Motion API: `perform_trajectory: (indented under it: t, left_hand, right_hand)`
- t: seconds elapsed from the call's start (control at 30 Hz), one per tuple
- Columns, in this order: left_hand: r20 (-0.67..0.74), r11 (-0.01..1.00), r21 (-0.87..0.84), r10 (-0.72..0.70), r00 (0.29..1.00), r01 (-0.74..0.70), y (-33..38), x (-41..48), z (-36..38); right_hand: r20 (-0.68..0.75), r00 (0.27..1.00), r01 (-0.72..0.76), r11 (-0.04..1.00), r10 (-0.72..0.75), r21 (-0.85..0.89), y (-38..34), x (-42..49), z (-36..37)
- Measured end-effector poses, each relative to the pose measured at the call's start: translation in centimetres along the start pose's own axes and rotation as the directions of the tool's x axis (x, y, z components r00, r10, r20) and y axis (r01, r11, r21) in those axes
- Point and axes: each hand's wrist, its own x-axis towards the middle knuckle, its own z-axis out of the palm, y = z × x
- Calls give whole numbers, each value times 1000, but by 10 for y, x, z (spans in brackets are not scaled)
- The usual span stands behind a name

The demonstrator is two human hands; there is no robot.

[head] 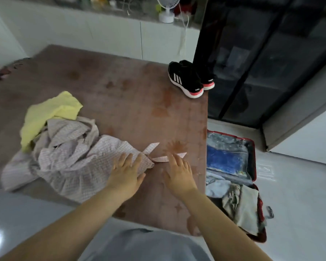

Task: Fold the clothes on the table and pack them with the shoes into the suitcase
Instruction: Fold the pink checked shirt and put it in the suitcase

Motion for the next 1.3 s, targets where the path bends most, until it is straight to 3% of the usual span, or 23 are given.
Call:
perform_trajectory:
  t: [0.37, 0.57, 0.63, 0.73, 0.83, 0.9, 0.97, 1.03, 1.07, 1.17, 1.3]
  left_hand:
    - [-81, 989, -12, -148, 986, 147, -80, -10, -12]
    - [-207, 973, 26, -217, 954, 227, -136, 10, -27]
    - [-167, 967, -4, -252, 953, 255, -153, 22, -34]
    - [-111, 983, -60, -180, 977, 174, -169, 36, -44]
    - [-237, 988, -154, -11, 971, -27, -170, 46, -53]
    - [-329, 963, -210, 94, 940, -170, -163, 55, -65]
    - [-391, 929, -230, 184, 902, -289, -148, 63, -83]
    - [-436, 905, -238, 223, 872, -351, -127, 66, -100]
    - [-431, 898, -246, 236, 871, -365, -115, 65, -103]
    - [-335, 841, -339, 311, 889, -422, -81, 58, -100]
    - [-209, 615, -663, 395, 895, -426, -65, 56, -81]
  right_hand:
    - [77, 980, 185, 983, -184, -7, -57, 40, 8]
    - [114, 962, 252, 967, -248, -26, -83, 55, 25]
    - [133, 960, 256, 964, -245, -71, -90, 64, 30]
    - [129, 970, 216, 975, -208, -48, -103, 83, 34]
    - [117, 986, 92, 977, -116, 194, -122, 99, 35]
    - [130, 991, -96, 871, 37, 481, -138, 106, 29]
    - [175, 960, -270, 558, 218, 785, -148, 109, 18]
    - [276, 911, -361, 268, 306, 893, -148, 112, 4]
    - [308, 900, -379, 208, 308, 901, -144, 112, -3]
    - [310, 902, -370, 167, 301, 914, -133, 113, -20]
    - [272, 915, -316, 112, 298, 942, -111, 107, -35]
